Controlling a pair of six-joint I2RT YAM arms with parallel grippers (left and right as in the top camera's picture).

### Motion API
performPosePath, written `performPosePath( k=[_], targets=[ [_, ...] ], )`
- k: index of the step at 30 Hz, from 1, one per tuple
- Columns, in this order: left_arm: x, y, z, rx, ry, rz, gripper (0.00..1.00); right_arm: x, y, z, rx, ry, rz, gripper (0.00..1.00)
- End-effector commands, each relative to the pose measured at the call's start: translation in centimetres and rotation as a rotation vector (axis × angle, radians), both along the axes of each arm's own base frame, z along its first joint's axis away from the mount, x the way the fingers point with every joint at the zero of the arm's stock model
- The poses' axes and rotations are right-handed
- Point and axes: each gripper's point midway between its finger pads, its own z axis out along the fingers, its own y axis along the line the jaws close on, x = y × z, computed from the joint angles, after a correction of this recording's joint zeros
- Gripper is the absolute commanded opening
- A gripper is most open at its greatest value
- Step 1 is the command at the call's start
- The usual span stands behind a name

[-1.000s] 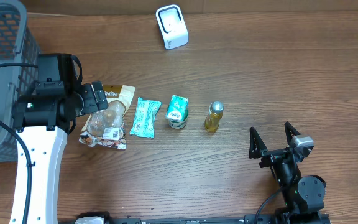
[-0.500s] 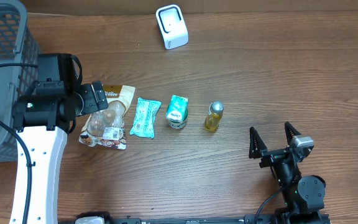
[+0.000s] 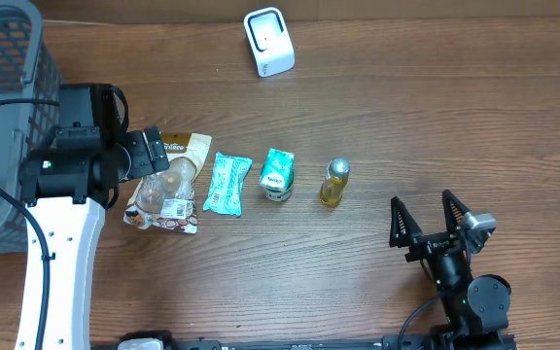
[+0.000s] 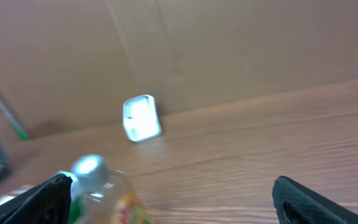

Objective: Scan the item barcode
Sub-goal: 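Reach the right gripper over the yellow-capped bottle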

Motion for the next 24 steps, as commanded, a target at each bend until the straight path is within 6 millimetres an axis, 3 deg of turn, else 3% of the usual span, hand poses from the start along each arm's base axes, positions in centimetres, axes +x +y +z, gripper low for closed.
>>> performPosePath(
  k=[1, 4, 10, 15, 21, 24],
  targets=[
    [0.3, -0.3, 0.3, -0.006, -0.010, 0.000, 1.00, -0.6, 1.3, 1.7, 0.081, -0.020, 0.083, 1.00],
    [0.3, -0.3, 0.3, -0.006, -0.010, 0.000, 1.00, -1.2, 1.2, 3.5, 0.059, -0.038, 0.082, 1.00],
    [0.3, -0.3, 0.3, -0.006, -0.009, 0.000, 0.99, -3.8, 0.9, 9.5, -0.017, -0.066, 0.079, 1.00],
    [0.3, -0.3, 0.3, -0.006, -0.009, 0.000, 0.99, -5.1, 0.8, 13.4, -0.020, -0.035, 0.087, 1.00],
    [0.3, -0.3, 0.3, -0.006, -0.009, 0.000, 1.00, -4.4, 2.2, 17.1, -0.046, 0.059, 0.166, 1.00],
    [0.3, -0.3, 0.3, -0.006, -0.009, 0.000, 1.00, -3.2, 2.9, 18.6, -0.051, 0.212, 0.201, 1.00]
  ],
)
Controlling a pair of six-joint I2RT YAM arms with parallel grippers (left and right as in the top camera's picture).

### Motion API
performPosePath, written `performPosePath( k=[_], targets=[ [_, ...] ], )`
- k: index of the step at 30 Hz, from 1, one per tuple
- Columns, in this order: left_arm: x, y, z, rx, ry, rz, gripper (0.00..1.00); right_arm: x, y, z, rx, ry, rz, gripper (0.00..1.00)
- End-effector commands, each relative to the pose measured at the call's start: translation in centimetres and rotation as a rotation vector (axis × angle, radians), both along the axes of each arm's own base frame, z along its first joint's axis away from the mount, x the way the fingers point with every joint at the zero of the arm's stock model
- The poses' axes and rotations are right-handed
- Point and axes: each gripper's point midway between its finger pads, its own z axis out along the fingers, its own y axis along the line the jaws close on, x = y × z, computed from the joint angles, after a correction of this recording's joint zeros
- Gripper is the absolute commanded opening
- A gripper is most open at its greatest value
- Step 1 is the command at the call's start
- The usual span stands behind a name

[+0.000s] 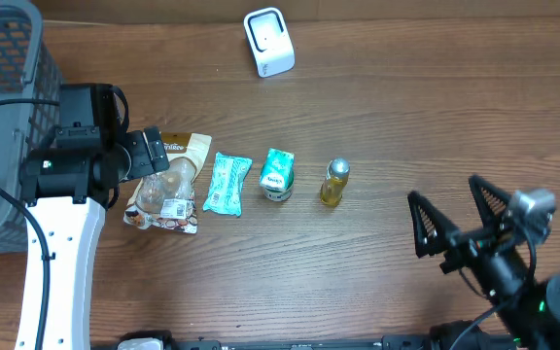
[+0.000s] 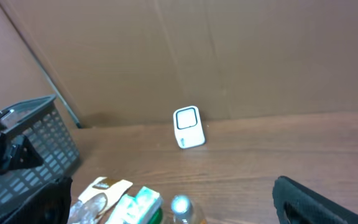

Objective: Scan the item barcode
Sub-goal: 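Reach the right gripper over the yellow-capped bottle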

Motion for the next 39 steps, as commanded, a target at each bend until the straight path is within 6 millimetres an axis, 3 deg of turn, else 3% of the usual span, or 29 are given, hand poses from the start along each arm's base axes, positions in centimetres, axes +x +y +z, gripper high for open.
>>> performPosePath(
  k=[1, 6, 11, 15, 22, 28, 34, 39],
  targets=[
    [0.3, -0.3, 0.3, -0.006, -0.010, 0.000, 1.00, 1.0, 0.8, 2.4, -0.020, 0.124, 0.043, 1.00],
    [0.3, -0.3, 0.3, -0.006, -0.010, 0.000, 0.99, 2.7, 1.0, 1.9, -0.040, 0.330, 0.044, 1.00],
    [0.3, -0.3, 0.3, -0.006, -0.010, 0.000, 0.99, 4.5, 1.3, 0.5, -0.046, 0.417, 0.043, 1.00],
    [0.3, -0.3, 0.3, -0.006, -0.010, 0.000, 0.99, 5.1, 2.9, -2.3, -0.023, 0.558, 0.129, 1.00],
    [0.3, -0.3, 0.3, -0.006, -0.010, 0.000, 0.99, 7.2, 3.2, -6.3, -0.034, 0.725, 0.127, 1.00],
    [0.3, -0.3, 0.3, -0.006, -0.010, 0.000, 1.00, 9.0, 4.2, -11.0, -0.040, 0.908, 0.125, 1.00],
    [0.3, -0.3, 0.3, -0.006, -0.010, 0.000, 1.00, 10.4, 5.4, -14.7, -0.115, 1.006, 0.032, 1.00],
    [0.3, -0.3, 0.3, -0.006, -0.010, 0.000, 0.99, 11.3, 7.3, -16.5, -0.222, 0.989, -0.001, 1.00]
  ],
)
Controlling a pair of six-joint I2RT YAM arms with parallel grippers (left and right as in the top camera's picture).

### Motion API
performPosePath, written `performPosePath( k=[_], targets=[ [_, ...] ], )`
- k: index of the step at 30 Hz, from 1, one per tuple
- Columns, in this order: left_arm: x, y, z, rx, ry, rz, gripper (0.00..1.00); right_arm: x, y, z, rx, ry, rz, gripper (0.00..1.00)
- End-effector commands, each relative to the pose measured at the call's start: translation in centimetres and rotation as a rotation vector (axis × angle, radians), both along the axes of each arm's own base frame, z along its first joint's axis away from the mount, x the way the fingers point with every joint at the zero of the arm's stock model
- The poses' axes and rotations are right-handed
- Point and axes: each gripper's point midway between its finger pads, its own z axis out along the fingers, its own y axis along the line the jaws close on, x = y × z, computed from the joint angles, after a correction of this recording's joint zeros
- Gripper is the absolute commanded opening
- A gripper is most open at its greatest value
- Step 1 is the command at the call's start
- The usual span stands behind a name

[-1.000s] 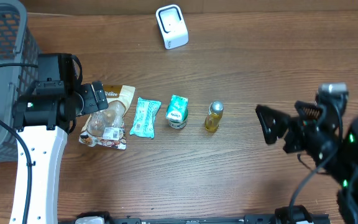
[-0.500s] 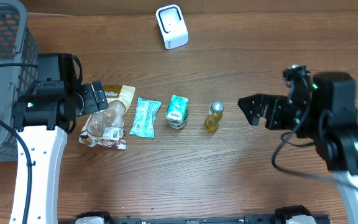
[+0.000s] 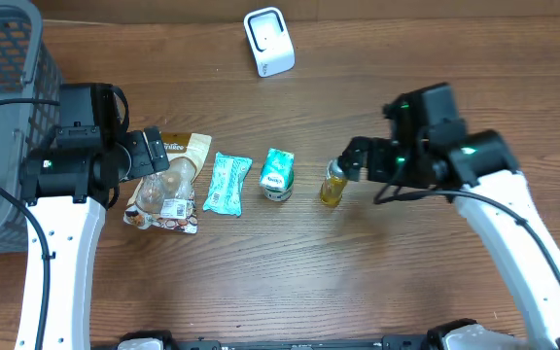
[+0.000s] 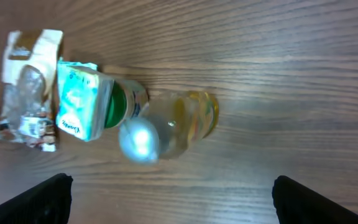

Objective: Scan the item barcode
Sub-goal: 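Reach the right gripper over the yellow-capped bottle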

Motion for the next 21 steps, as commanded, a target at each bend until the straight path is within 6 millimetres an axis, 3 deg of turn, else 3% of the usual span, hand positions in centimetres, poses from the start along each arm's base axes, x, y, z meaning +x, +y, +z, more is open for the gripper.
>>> performPosePath(
  k=[1, 9, 21],
  targets=[
    [0.3, -0.3, 0.4, -0.006, -0.012, 0.000, 1.00, 1.3, 0.7, -0.5, -0.107, -0.053, -0.028, 1.00],
    [0.3, -0.3, 0.4, -0.006, -0.012, 0.000, 1.00, 2.8, 3.7, -2.2, -0.210, -0.135, 0.029, 1.00],
    [0.3, -0.3, 0.4, -0.006, -0.012, 0.000, 1.00, 3.1, 3.8, -5.9, -0.256, -0.051, 0.040, 1.00]
  ],
)
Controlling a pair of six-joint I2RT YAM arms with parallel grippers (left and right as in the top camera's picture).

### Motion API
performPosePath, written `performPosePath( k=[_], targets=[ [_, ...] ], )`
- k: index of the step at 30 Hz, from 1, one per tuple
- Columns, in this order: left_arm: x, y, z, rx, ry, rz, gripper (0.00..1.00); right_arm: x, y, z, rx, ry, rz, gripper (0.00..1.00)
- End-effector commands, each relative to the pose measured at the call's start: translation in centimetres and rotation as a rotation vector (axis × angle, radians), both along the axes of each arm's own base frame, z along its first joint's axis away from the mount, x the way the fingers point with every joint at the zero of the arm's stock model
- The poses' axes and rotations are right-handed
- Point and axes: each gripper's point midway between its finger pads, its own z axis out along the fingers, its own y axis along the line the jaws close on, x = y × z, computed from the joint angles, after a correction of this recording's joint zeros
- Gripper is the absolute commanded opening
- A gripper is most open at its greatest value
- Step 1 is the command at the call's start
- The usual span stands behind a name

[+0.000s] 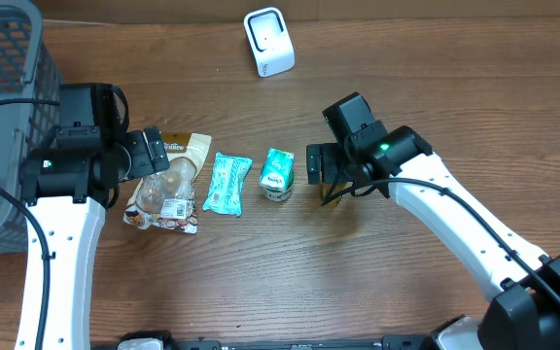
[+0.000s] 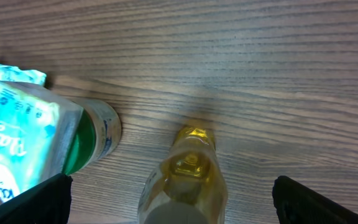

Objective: Scan the item barcode
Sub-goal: 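Reach the right gripper over the yellow-capped bottle, then lower the right gripper around the bottle and close on it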

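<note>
A small bottle of yellow liquid with a grey cap stands upright on the wooden table. My right gripper points down over it, open, one finger to its left and the other to its right, neither touching. From overhead the right gripper covers most of the bottle. The white scanner stands at the back edge. My left gripper rests over a snack bag; its jaws cannot be made out.
A green and white carton stands just left of the bottle, close to my right gripper's left finger. A teal packet lies further left. A grey basket fills the far left corner.
My right gripper was a little to the right of the bottle and higher. Now it is straight above the bottle and lower, with the bottle between its open fingers. The left arm is unmoved.
My right arm sat low at the front right of the table, open and facing the back wall. Then it was raised, then turned downward beside the bottle. Now it straddles the bottle. The items and the left arm have stayed in place.
</note>
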Motion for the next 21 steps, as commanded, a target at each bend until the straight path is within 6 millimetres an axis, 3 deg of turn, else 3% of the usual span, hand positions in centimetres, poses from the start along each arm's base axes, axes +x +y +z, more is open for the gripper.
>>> performPosePath(
  k=[1, 11, 15, 21],
  targets=[
    [0.3, -0.3, 0.4, -0.006, -0.012, 0.000, 0.99, 0.4, 0.0, -0.6, -0.016, 0.005, -0.008, 1.00],
    [0.3, -0.3, 0.4, -0.006, -0.012, 0.000, 1.00, -0.3, -0.4, -1.1, -0.020, 0.046, -0.053, 0.99],
    [0.3, -0.3, 0.4, -0.006, -0.012, 0.000, 1.00, -0.4, -0.5, -1.1, -0.029, 0.048, -0.056, 0.87],
    [0.3, -0.3, 0.4, -0.006, -0.011, 0.000, 1.00, -0.1, -1.0, -1.1, -0.051, 0.034, -0.074, 0.81]
  ],
)
